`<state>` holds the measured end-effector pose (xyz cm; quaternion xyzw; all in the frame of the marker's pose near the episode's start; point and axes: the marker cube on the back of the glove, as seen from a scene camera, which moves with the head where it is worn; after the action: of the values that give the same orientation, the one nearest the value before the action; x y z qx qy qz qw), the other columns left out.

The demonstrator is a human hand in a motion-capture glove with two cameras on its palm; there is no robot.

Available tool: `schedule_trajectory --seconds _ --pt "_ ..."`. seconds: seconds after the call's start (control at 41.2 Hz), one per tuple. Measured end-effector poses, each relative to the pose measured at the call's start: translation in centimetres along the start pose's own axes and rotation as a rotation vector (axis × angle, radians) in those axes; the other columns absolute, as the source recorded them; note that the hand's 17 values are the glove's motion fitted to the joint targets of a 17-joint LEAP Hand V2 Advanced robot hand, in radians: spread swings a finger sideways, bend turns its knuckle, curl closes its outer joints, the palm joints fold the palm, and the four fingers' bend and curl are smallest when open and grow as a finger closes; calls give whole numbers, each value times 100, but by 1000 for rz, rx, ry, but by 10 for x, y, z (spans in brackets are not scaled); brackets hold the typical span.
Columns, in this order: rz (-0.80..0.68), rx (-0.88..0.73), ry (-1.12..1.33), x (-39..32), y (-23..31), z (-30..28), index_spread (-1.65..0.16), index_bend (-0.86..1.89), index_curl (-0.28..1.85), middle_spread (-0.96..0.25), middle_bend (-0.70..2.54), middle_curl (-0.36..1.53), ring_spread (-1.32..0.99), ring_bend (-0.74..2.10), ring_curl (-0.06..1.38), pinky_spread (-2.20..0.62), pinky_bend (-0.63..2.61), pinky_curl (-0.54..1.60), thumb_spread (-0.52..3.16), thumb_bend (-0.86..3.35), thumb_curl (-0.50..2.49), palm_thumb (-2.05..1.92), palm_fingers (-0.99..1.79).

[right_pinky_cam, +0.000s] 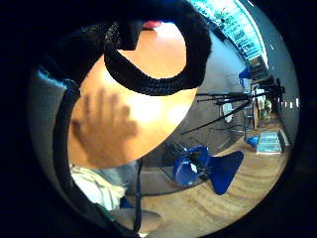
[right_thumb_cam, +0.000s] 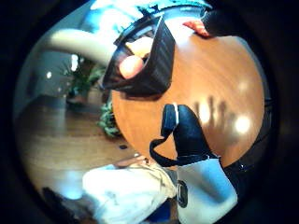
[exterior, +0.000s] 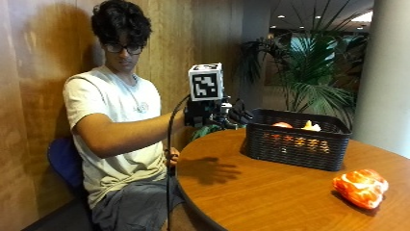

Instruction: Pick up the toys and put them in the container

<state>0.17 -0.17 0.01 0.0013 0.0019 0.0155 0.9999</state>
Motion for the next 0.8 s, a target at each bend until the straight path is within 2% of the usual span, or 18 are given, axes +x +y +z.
schedule_trajectory --seconds 0.146,0.292,0.51,0.802 --pt "13 4 -3 0 -2 1 -18 26 12 0 11 2 -2 28 7 2 62 18 78 17 9 22 25" --pt "24 6 1 1 -2 0 -23 27 17 -1 14 4 -2 31 10 2 67 23 104 17 14 22 20" --pt "9 5 -16 2 -2 -5 -27 29 23 -1 15 8 -2 35 13 3 71 26 123 15 20 21 16" --pt "63 1 19 20 -19 -5 -28 28 29 -1 17 13 -3 40 16 3 75 28 133 12 26 20 12"
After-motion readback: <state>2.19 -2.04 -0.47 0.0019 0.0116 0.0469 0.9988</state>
